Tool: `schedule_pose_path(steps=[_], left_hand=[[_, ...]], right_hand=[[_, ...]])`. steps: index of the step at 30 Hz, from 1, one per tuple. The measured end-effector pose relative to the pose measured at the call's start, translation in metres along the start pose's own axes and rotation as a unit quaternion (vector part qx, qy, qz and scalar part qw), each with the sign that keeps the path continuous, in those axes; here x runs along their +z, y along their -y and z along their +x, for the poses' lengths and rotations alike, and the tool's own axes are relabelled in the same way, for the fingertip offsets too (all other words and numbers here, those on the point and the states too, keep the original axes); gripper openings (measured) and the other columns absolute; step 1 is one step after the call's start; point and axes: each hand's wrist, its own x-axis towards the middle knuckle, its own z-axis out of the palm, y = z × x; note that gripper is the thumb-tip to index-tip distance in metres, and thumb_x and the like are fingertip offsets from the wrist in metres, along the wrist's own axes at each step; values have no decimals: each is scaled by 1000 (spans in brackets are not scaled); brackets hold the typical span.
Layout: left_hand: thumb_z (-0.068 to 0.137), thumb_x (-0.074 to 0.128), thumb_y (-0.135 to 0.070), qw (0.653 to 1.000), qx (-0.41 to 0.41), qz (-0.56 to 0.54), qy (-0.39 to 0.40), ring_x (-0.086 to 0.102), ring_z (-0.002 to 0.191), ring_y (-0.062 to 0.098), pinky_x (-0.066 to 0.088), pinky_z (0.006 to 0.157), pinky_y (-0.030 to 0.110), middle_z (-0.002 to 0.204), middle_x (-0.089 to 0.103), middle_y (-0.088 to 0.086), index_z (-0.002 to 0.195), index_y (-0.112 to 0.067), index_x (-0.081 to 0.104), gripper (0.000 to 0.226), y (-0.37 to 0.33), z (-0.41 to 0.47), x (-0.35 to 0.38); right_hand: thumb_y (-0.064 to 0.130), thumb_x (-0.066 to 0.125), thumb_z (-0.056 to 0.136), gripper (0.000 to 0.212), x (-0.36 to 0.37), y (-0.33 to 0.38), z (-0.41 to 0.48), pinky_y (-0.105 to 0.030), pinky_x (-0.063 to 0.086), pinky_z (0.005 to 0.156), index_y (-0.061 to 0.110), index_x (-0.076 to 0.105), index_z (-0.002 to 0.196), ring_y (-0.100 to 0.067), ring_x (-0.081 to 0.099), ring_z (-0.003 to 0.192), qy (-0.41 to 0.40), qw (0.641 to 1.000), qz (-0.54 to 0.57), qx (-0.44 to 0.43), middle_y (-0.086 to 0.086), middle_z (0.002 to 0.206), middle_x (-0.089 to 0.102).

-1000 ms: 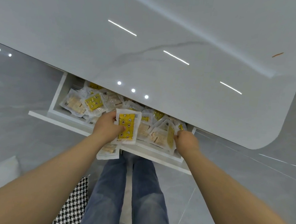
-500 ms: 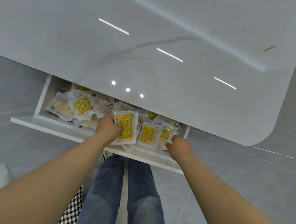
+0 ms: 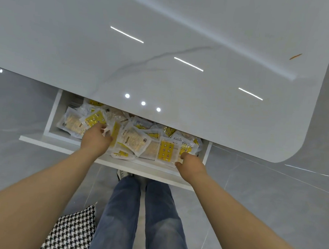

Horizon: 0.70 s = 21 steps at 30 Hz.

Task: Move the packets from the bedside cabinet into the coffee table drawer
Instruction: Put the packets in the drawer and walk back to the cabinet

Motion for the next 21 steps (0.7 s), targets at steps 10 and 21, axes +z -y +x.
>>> schedule_pose_path(steps=[10, 21], left_hand=[[88, 63, -20, 975, 118, 176, 60, 51, 120, 29, 43, 96, 36, 133, 54, 12, 133, -10, 48, 49, -12, -54, -52], [89, 59, -25, 926, 301, 227, 34, 55, 112, 19, 43, 85, 26, 126, 56, 1, 129, -20, 49, 42, -85, -164, -159]], right_hand=[[27, 46, 97, 29, -41, 25, -47, -28, 44, 74, 14, 54, 122, -25, 60, 105, -51, 997, -51, -29, -7, 118, 62], [30, 51, 94, 32, -128, 53, -191, -30, 44, 78, 15, 53, 122, -23, 56, 104, -174, 980, -38, -85, -5, 118, 58]])
